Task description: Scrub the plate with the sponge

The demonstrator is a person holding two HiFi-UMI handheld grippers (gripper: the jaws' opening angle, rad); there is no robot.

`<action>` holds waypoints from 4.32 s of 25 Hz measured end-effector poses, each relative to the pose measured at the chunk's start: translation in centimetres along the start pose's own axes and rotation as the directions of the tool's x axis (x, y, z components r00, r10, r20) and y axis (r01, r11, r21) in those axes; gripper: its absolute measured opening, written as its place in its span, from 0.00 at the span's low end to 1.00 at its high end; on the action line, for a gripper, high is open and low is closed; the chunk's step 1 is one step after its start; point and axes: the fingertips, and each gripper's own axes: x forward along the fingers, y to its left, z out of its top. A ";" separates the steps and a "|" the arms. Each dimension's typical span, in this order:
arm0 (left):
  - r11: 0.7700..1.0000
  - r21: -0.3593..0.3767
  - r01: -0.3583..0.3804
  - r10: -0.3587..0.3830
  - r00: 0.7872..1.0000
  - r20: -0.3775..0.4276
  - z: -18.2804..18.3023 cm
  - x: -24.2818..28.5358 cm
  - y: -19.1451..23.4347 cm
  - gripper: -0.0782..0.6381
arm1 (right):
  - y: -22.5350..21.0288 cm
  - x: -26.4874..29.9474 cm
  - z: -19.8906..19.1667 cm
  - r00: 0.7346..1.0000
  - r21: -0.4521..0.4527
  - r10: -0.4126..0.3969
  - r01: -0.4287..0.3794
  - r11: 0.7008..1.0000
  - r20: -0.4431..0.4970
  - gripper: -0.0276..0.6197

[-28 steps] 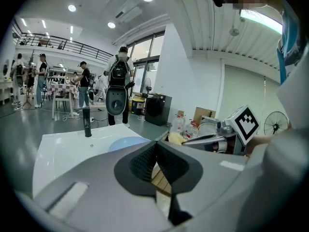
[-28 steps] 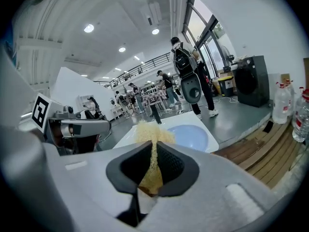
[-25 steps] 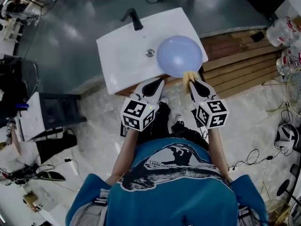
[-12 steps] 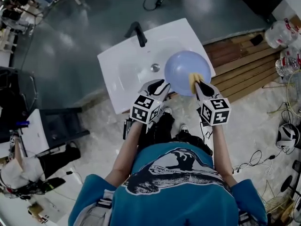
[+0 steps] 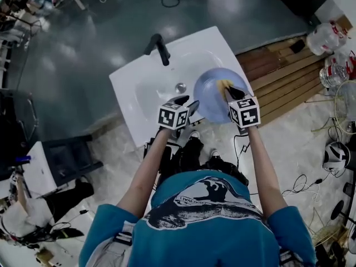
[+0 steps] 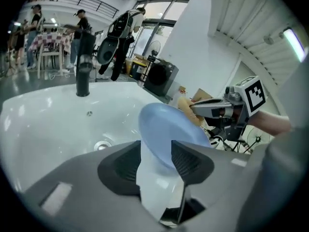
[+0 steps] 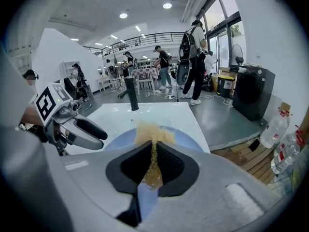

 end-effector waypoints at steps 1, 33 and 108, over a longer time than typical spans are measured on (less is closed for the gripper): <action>0.999 -0.044 0.019 -0.019 1.000 -0.006 -0.4 0.6 0.4 0.41 | -0.4 0.8 0.0 1.000 -0.011 -0.010 0.010 1.000 -0.017 0.09; 0.869 -0.494 -0.003 0.035 0.998 0.055 -1.1 4.0 2.4 0.19 | 4.1 8.2 -3.0 0.977 -0.258 -0.018 -0.038 0.965 -0.213 0.09; 0.796 -0.548 -0.258 0.351 0.934 0.069 -1.9 2.0 4.5 0.15 | 7.3 5.1 -6.4 0.951 -0.374 -0.005 -0.117 0.920 -0.309 0.09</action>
